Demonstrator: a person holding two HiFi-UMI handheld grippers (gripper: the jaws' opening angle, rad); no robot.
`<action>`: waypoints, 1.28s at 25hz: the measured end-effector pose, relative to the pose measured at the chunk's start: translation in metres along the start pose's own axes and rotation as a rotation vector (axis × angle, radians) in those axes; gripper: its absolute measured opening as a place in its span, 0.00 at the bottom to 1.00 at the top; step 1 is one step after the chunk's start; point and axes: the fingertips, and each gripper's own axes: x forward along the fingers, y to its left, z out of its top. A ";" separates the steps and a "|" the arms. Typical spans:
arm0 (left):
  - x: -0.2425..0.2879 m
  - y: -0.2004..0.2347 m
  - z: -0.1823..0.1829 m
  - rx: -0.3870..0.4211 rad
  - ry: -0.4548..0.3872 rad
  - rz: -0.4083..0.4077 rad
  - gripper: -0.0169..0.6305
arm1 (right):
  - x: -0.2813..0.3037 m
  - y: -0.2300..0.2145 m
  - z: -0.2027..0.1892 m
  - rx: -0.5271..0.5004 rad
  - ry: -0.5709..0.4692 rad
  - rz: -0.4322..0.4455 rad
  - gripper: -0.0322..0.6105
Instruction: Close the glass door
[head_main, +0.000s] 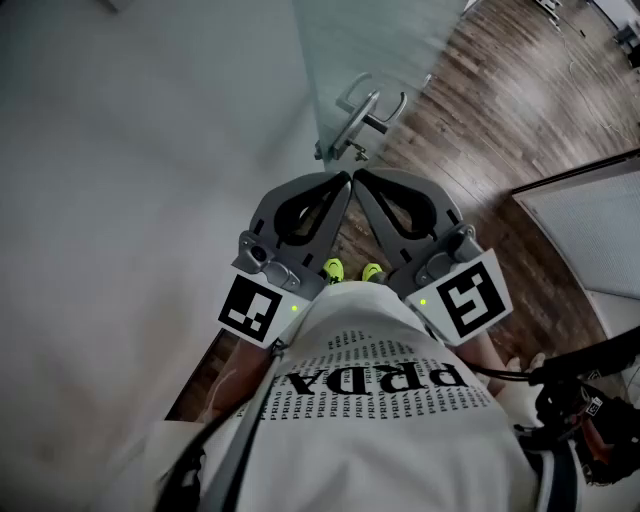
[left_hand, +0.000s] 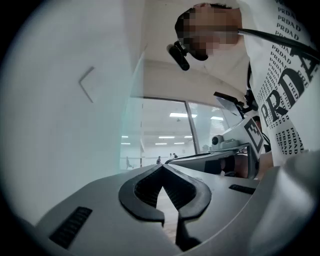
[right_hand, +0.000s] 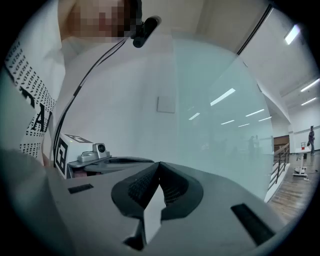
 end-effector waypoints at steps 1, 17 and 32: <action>0.000 0.000 0.000 -0.002 -0.001 -0.002 0.01 | 0.000 0.000 -0.001 0.001 0.001 -0.001 0.05; 0.006 0.000 -0.004 -0.005 -0.004 -0.045 0.01 | -0.003 -0.005 -0.003 0.033 -0.026 -0.006 0.05; 0.024 0.090 -0.006 0.115 0.034 0.119 0.12 | 0.000 -0.013 -0.026 0.043 0.060 -0.022 0.05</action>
